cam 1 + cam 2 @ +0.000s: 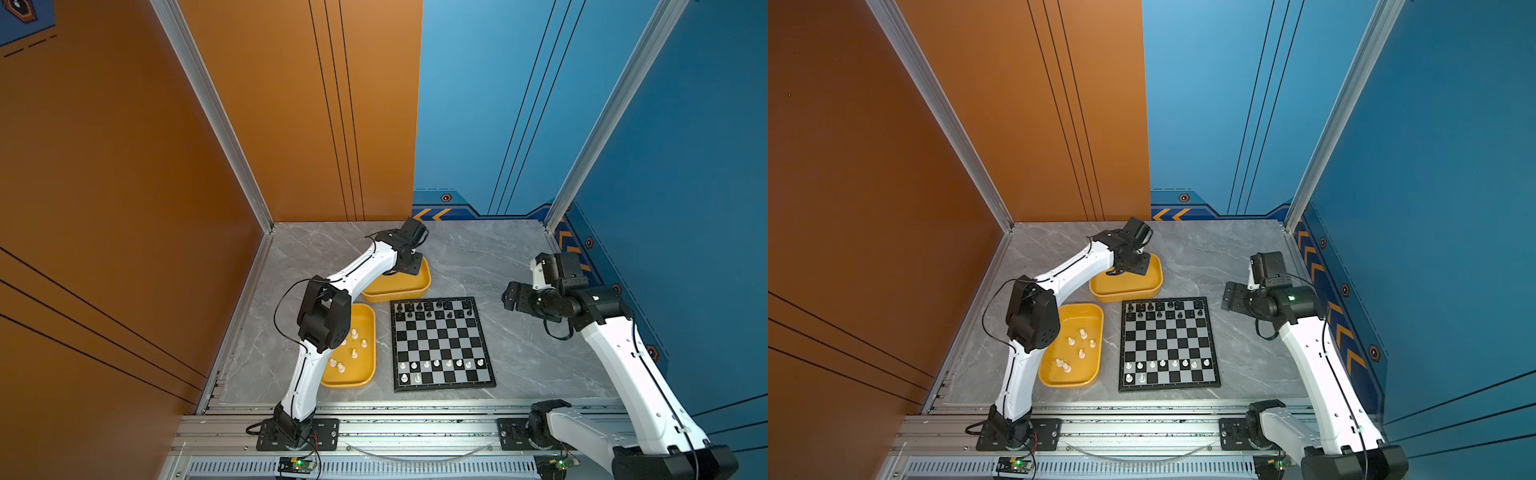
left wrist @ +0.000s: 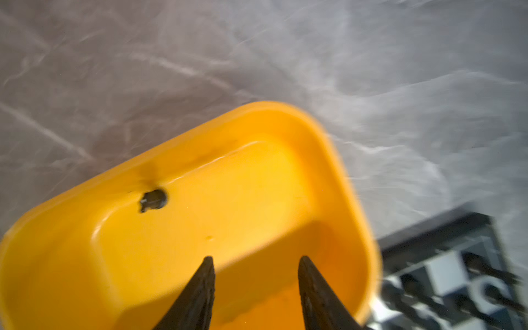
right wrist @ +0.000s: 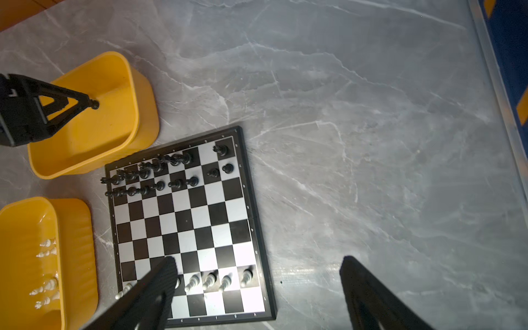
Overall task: Set up the chess pieces on the board
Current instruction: 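Raise the left gripper over the black-piece tray while the right arm returns, then descend and close the left gripper on another black piece in the tray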
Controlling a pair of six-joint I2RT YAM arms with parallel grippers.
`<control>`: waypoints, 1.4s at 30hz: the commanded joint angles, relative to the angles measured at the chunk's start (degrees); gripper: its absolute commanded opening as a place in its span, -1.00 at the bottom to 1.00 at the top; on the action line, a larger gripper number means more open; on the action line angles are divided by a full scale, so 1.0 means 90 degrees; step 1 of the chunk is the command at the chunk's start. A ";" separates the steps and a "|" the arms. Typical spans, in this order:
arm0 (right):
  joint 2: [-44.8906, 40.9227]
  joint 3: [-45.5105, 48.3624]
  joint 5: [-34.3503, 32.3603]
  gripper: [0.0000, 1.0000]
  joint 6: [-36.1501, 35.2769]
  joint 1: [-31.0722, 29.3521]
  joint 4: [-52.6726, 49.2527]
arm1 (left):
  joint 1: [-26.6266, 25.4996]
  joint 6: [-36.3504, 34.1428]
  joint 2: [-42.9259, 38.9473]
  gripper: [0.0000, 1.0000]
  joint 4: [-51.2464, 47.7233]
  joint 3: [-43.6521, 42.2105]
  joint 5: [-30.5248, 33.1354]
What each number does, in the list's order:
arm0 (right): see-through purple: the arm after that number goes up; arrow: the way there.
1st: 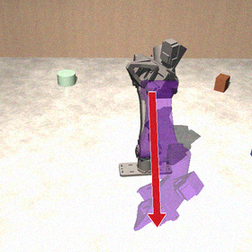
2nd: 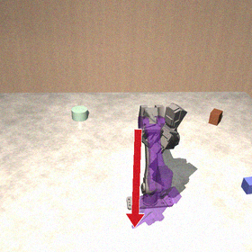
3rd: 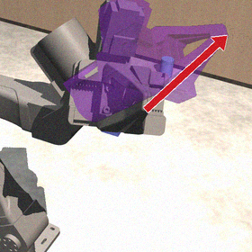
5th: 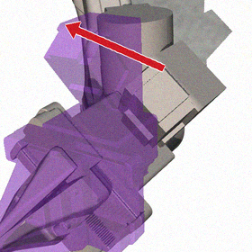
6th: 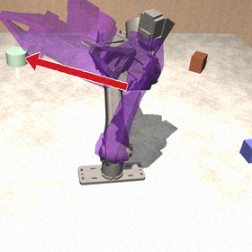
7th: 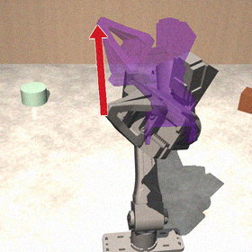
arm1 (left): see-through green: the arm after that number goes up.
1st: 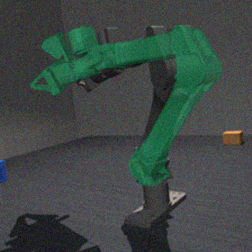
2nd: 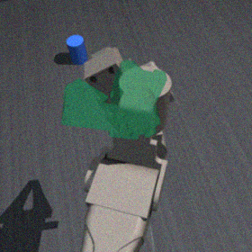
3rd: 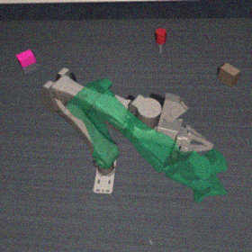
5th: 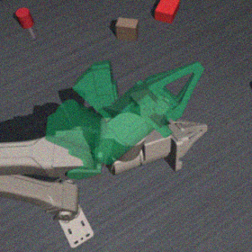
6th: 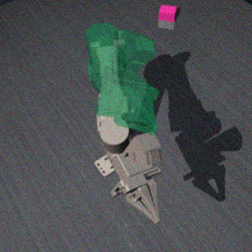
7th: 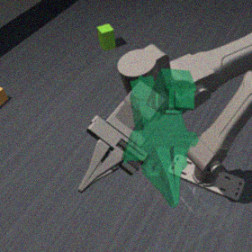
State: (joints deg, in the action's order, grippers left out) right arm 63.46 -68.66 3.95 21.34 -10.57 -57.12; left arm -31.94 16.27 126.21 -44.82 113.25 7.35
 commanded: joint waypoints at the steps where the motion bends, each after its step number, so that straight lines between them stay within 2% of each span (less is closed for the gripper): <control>1: 0.0440 -0.0385 -0.0239 0.87 0.0209 -0.0536 0.0456 | 0.0190 -0.0138 -0.0255 -0.01 -0.0137 -0.0156 0.0196; 6: 0.1451 -0.0986 -0.0231 0.99 0.0372 -0.1161 0.0884 | 0.0486 -0.0167 -0.0065 0.00 -0.0137 -0.0036 0.0122; 9: 0.2032 -0.1462 -0.0175 1.00 0.0368 -0.1404 0.1000 | 0.0613 -0.0192 0.0059 0.00 -0.0132 0.0046 0.0062; 17: 0.2968 -0.2322 -0.0059 1.00 0.0285 -0.1570 0.1015 | 0.0928 -0.0275 0.0350 -0.02 -0.0089 -0.0035 -0.0133; 35: 0.3052 -0.2428 -0.0407 1.00 0.0489 -0.1570 0.0860 | 0.1196 -0.0443 0.1255 -0.07 -0.0033 0.0855 -0.0732; 42: 0.3068 -0.2508 -0.0432 1.00 0.0471 -0.1542 0.0810 | 0.1181 -0.0430 0.1295 -0.35 -0.0038 0.0835 -0.0818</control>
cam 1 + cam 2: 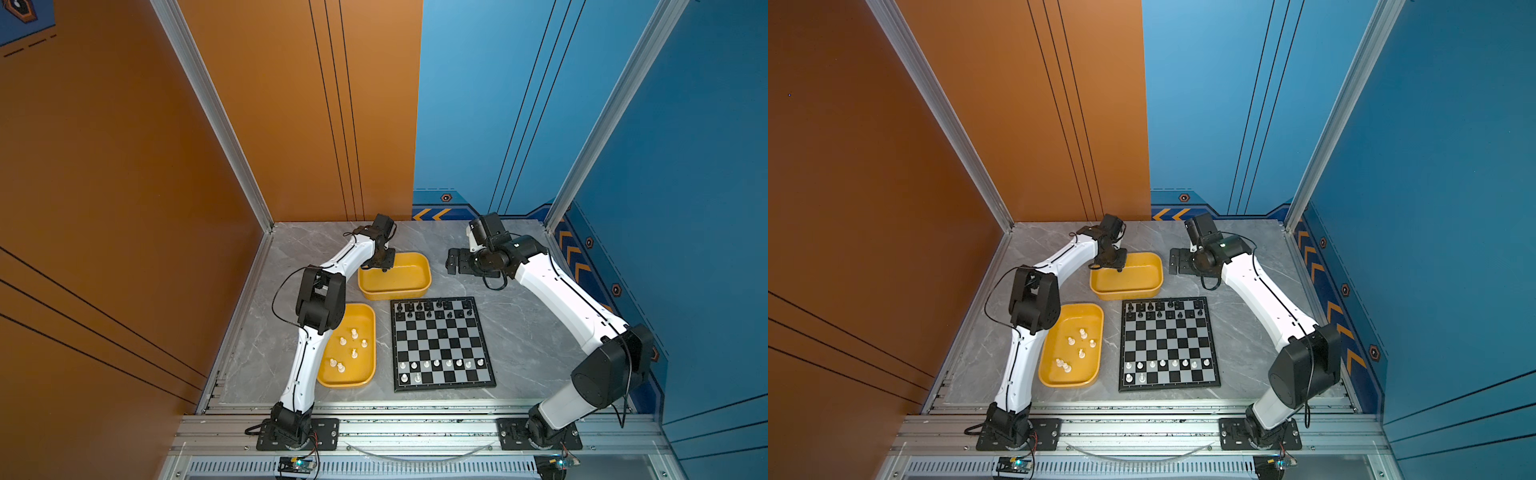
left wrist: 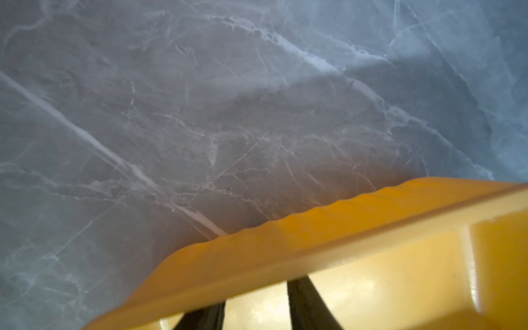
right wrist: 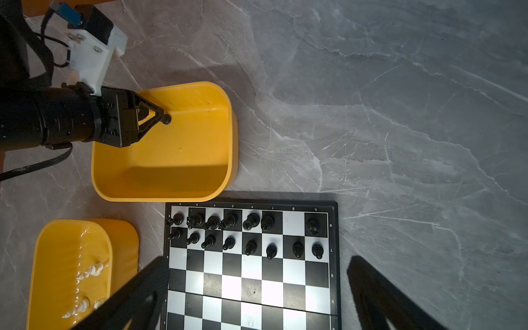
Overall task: Set up the chess pieces on the board
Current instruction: 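Descend and close the left gripper on another black piece in the tray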
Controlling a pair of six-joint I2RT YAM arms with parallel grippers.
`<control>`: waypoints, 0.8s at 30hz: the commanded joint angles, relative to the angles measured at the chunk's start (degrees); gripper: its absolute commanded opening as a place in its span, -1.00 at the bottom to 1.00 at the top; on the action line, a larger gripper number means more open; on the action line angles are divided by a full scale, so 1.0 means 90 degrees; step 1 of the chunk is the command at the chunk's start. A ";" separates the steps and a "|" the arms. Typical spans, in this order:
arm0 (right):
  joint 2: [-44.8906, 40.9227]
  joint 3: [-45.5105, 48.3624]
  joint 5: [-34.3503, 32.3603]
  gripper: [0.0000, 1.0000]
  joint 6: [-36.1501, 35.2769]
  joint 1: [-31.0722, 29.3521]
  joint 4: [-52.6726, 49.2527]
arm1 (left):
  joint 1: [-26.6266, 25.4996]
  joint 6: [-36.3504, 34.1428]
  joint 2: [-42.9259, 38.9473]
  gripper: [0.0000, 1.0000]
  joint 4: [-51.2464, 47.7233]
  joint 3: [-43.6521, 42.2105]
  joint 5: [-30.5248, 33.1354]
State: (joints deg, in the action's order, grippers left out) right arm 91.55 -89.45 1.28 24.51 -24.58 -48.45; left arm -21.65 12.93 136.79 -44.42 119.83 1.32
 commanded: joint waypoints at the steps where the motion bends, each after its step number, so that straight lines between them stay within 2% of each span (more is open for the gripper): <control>1: -0.0048 -0.0202 -0.0137 1.00 0.0111 0.0016 -0.0158 | 0.0033 -0.0060 0.0119 -0.37 -0.0083 0.0076 -0.0149; 5: -0.0084 -0.0161 -0.0166 0.99 0.0108 0.0023 -0.0167 | 0.0036 -0.0069 0.0093 -0.41 -0.0074 -0.0007 -0.0159; 24: -0.0518 0.0194 -0.0303 0.99 0.0138 0.0036 -0.0188 | -0.0055 -0.0060 -0.0065 -0.94 -0.0076 -0.0225 -0.0179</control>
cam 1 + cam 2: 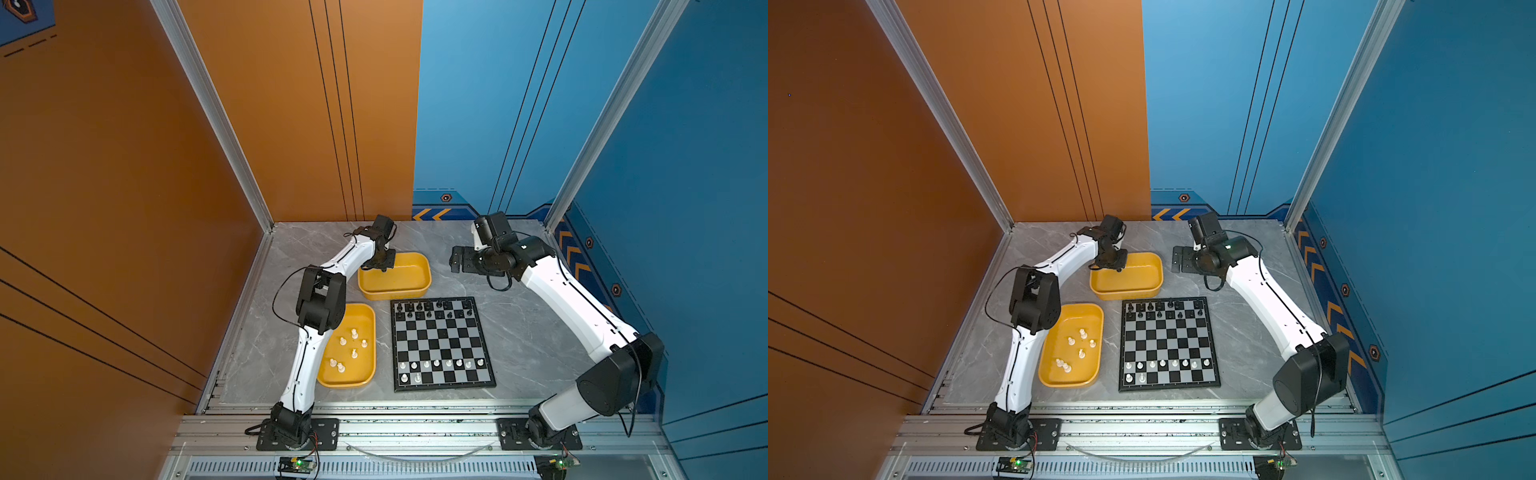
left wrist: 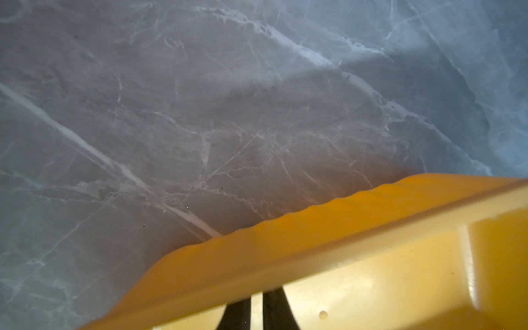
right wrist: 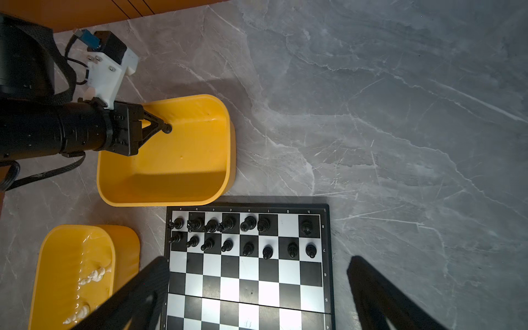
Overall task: Set up the chess pieces on the board
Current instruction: 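Descend and close the left gripper on another black piece in the tray, then carry the black piece over the board with left gripper while right arm shifts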
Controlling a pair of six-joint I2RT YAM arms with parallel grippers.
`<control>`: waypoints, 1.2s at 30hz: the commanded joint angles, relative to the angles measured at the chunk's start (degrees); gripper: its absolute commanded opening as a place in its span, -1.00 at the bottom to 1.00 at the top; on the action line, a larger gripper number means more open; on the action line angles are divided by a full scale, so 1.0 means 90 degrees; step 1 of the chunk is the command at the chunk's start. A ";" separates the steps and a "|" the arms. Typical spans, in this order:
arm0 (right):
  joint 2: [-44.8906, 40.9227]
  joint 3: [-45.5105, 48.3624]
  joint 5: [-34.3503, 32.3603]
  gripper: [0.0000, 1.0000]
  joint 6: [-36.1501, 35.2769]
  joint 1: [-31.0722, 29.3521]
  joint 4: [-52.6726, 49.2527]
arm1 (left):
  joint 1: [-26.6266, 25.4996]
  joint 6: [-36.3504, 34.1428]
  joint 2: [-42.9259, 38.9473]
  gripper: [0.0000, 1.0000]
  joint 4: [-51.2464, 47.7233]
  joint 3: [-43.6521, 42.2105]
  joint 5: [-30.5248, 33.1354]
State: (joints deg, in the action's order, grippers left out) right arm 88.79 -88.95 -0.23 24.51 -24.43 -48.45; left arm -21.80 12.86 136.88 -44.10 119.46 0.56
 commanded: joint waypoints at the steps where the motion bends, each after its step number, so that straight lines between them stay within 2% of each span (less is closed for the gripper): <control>1: -0.0233 0.0160 -0.0140 0.99 0.0138 0.0018 -0.0193 | -0.0043 -0.0052 -0.0113 -0.96 -0.0116 -0.0213 -0.0092; 11: -0.0580 0.0422 -0.0160 1.00 0.0238 -0.0020 -0.0108 | -0.0239 -0.0027 -0.0838 -1.00 -0.0189 -0.0424 -0.0101; 21: -0.1150 0.0939 -0.0158 0.99 0.0328 -0.0069 -0.0028 | -0.0758 0.0033 -0.1732 -1.00 -0.0630 -0.0424 0.0146; 27: -0.1790 0.1399 -0.0354 1.00 0.0382 -0.0046 -0.0108 | -0.1535 0.0220 -0.1942 -1.00 -0.0812 -0.0385 0.0150; 36: -0.3098 0.2274 -0.0366 0.99 0.0459 0.0181 -0.0505 | -0.2774 0.0434 -0.1566 -1.00 -0.0963 0.0071 0.0247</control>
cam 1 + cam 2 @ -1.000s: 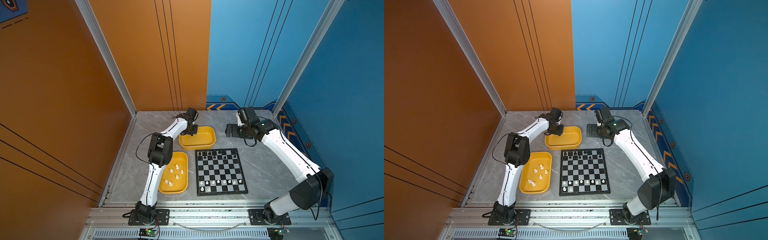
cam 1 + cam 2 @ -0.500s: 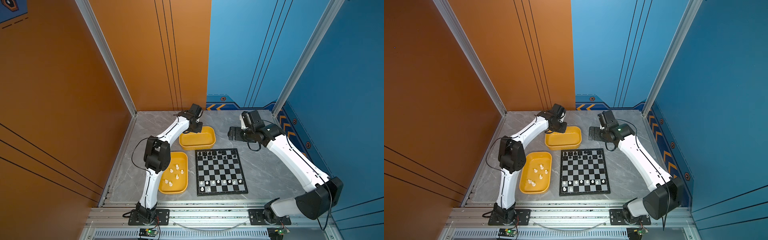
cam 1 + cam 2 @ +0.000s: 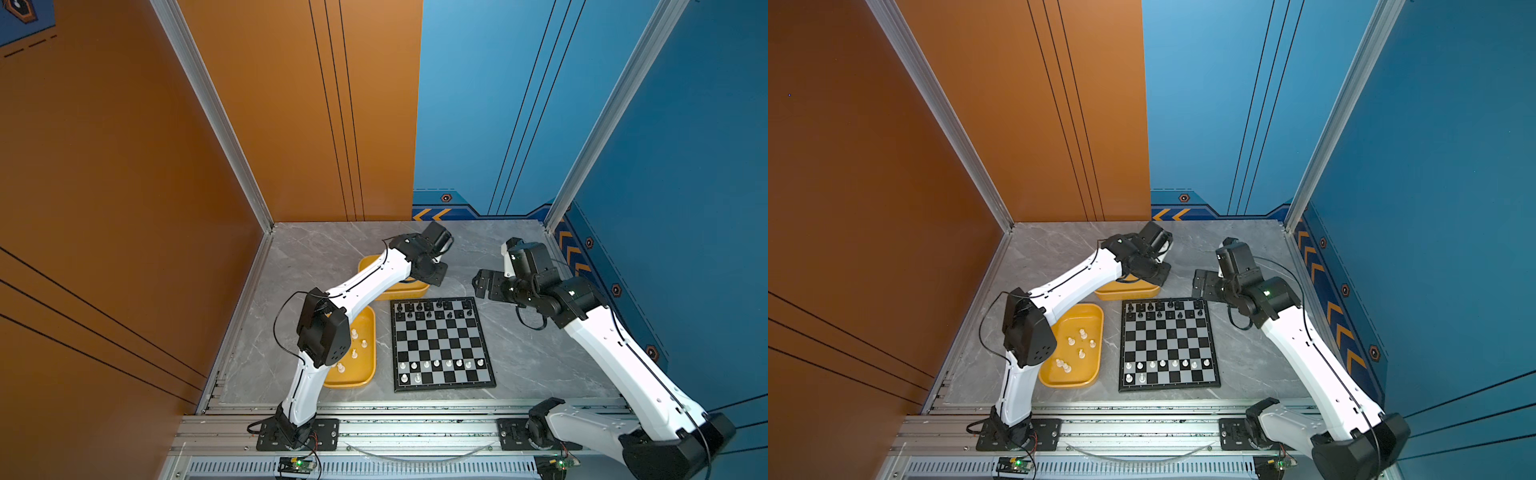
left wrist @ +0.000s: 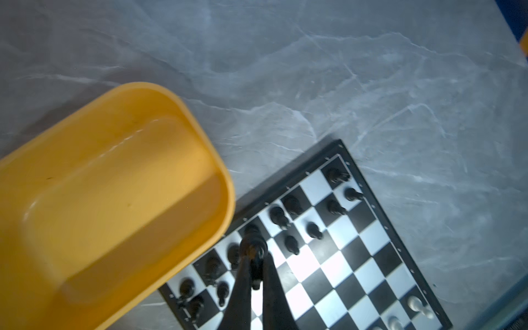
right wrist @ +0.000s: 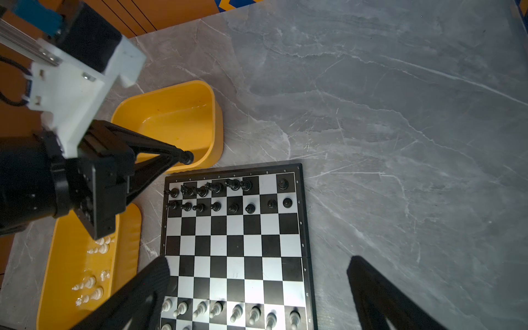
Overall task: Set up the chess pieces on the board
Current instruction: 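Carry the black piece over the board with left gripper while right arm shifts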
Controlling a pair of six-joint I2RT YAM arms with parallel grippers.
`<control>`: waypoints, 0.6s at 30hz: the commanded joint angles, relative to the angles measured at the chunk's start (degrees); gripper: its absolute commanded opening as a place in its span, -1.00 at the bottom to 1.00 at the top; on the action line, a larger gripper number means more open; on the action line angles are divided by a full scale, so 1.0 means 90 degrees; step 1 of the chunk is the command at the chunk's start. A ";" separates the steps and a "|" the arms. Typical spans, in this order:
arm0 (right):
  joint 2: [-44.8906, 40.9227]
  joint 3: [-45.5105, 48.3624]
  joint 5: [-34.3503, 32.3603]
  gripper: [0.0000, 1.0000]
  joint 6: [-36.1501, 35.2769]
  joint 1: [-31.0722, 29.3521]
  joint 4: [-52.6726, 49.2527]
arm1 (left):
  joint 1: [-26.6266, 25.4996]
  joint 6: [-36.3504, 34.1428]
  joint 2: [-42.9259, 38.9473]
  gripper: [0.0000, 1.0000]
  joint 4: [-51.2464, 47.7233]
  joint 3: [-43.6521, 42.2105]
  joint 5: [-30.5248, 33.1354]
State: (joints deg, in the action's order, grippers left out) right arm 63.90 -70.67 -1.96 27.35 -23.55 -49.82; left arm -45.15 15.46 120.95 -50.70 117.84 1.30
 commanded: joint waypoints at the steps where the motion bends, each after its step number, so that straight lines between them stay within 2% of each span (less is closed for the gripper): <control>1: -0.0449 0.0290 -0.0168 0.99 0.0144 0.0122 -0.0406 | -0.0263 0.0147 0.0271 -1.00 -0.0232 0.0312 0.0166; 9: -0.1136 0.0564 0.0110 0.99 -0.0001 0.0653 -0.0742 | -0.0753 0.0176 0.0962 -1.00 -0.0282 0.0934 0.0207; 18: -0.1303 0.0559 0.0315 0.99 -0.0110 0.0952 -0.0841 | -0.0799 0.0120 0.1522 -1.00 -0.0272 0.1236 0.0202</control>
State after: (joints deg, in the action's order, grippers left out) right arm 52.93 -65.91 -0.01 27.07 -15.49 -55.13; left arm -52.18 16.32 133.25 -51.96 126.82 1.69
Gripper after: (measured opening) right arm 0.997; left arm 0.083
